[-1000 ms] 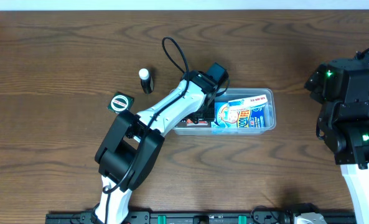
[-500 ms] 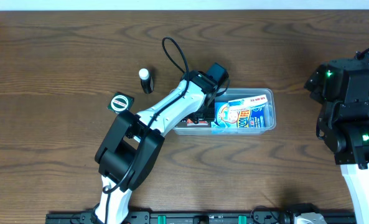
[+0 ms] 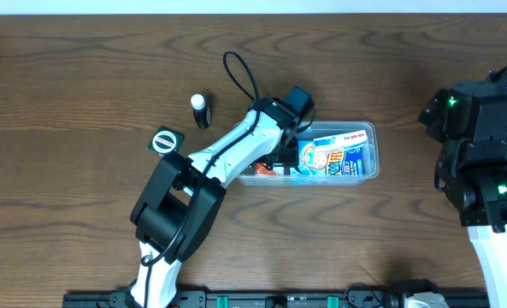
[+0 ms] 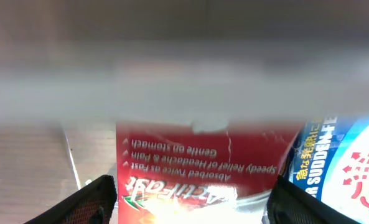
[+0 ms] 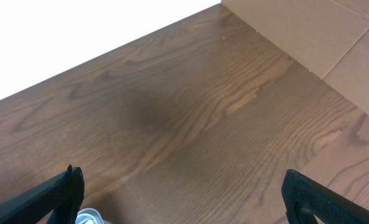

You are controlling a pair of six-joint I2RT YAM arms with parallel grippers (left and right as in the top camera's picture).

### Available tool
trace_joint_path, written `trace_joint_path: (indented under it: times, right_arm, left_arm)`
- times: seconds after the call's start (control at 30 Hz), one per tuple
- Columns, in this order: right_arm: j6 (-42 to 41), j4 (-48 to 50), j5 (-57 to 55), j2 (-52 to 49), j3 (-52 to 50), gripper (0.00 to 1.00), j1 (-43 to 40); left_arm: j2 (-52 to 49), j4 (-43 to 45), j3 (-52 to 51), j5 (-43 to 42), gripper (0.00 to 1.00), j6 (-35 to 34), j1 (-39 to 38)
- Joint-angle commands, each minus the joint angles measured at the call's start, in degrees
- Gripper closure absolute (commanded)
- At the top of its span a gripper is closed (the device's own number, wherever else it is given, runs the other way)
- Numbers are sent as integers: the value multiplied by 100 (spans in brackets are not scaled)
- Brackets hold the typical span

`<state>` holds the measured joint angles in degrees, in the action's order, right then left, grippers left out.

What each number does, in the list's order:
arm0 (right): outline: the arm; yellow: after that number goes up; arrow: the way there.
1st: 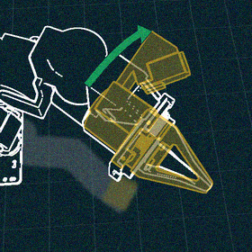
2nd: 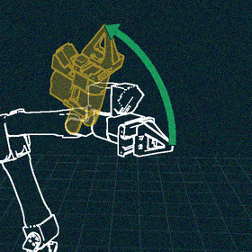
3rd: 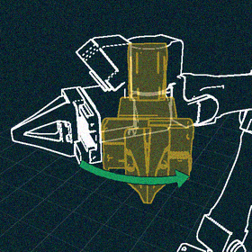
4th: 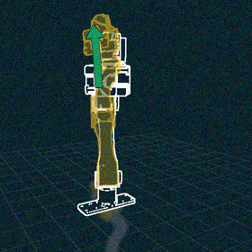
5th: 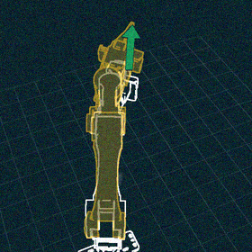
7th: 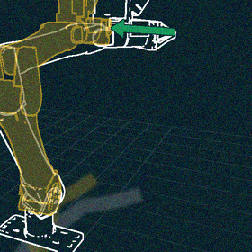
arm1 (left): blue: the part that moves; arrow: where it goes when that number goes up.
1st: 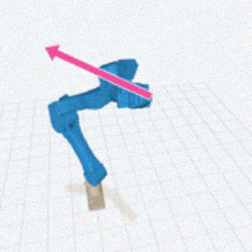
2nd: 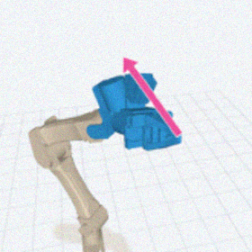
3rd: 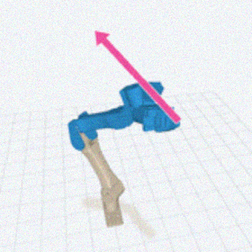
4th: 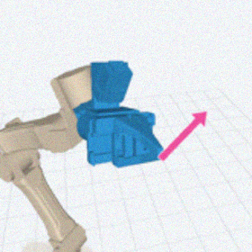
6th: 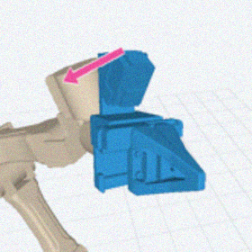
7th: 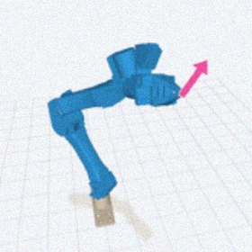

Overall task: Pack container
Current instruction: 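Open the left gripper and withdraw it toward the green tin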

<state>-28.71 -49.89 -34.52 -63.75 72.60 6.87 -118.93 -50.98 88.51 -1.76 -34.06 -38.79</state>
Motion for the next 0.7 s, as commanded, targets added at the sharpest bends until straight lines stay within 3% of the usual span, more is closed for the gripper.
trace_joint_path:
  times: [0.0,0.67]
  right_arm:
    - [-61,-9,-103,-13,68,1,-59]
    - [-61,-9,-101,-13,68,1,-59]
  left_arm:
    - [-101,-52,-103,-76,22,66,-17]
    - [881,-551,560,-72,21,409,85]
